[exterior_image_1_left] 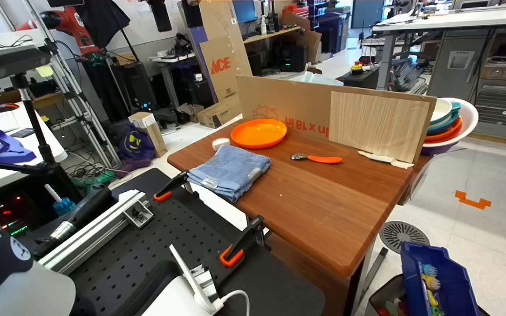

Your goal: Pick up the orange spoon and move it to the near right edge of the table

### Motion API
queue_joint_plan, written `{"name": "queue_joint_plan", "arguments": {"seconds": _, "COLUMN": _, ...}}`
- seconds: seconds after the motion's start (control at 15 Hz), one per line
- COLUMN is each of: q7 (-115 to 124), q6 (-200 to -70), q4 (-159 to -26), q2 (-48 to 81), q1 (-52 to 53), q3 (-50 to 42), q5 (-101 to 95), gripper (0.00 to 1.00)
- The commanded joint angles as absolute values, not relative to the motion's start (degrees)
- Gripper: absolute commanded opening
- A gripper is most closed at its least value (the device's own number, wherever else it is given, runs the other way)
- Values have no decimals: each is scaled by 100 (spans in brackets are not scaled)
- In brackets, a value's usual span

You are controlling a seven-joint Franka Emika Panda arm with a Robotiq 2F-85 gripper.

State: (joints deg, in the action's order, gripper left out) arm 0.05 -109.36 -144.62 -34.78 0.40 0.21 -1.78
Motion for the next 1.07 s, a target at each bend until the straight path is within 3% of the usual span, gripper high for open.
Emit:
{"name": "queue_joint_plan", "arguments": {"seconds": 0.0, "q7": 2, "q6": -10923, "q4": -14452, "q2": -3476, "q1": 33, "q3": 28, "q5": -173, "gripper": 100}}
{"name": "queue_joint_plan", "arguments": {"seconds": 0.67, "q7": -5, "q6": -11149, "q4": -13855, "q2": -2593, "q1": -40, "q3": -355, "q5": 263, "gripper": 100}}
{"name": "queue_joint_plan", "arguments": {"seconds": 1.0, "q7": 44, "q6": -11929, "q4": -13441, "q2": -1776, "q1": -201, "q3": -692, "q5": 887, "gripper": 100}}
